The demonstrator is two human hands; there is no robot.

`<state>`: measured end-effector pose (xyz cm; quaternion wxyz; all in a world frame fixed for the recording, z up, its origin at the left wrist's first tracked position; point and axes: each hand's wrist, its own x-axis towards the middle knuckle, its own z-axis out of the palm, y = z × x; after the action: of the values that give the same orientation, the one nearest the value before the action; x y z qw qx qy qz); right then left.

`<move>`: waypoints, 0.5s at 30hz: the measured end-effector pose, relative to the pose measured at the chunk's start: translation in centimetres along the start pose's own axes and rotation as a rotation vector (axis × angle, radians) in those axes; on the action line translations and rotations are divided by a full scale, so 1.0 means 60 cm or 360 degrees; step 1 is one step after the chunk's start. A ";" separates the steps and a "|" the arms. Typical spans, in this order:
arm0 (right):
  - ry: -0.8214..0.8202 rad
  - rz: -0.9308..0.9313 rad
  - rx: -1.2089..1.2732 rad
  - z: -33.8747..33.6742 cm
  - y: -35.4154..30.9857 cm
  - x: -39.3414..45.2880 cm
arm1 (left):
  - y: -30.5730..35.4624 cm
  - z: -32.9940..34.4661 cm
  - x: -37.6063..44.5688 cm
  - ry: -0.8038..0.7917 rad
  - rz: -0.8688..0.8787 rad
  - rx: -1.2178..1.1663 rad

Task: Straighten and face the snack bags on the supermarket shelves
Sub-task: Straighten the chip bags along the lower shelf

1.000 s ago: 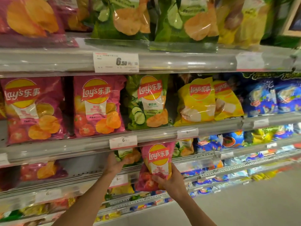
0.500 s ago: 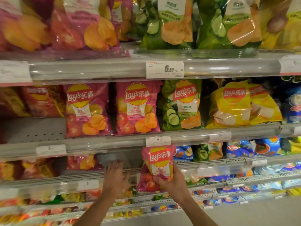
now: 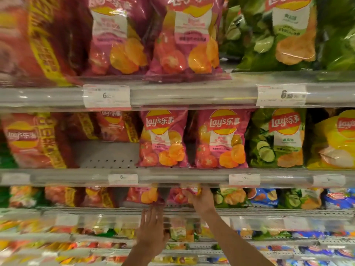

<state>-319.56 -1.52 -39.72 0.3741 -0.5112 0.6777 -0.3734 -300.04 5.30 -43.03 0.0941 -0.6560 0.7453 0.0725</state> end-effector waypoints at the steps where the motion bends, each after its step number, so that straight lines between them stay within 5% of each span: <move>1: -0.0013 -0.0008 -0.0034 0.007 0.004 0.005 | -0.001 -0.001 -0.001 -0.0022 0.0021 -0.0021; 15: -0.0290 0.0151 -0.0763 0.011 0.002 -0.010 | -0.001 -0.007 -0.010 -0.0082 0.0037 -0.0088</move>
<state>-318.93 -0.98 -40.02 0.3188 -0.5844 0.7336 -0.1366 -299.94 5.78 -42.47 0.0943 -0.6476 0.7479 0.1111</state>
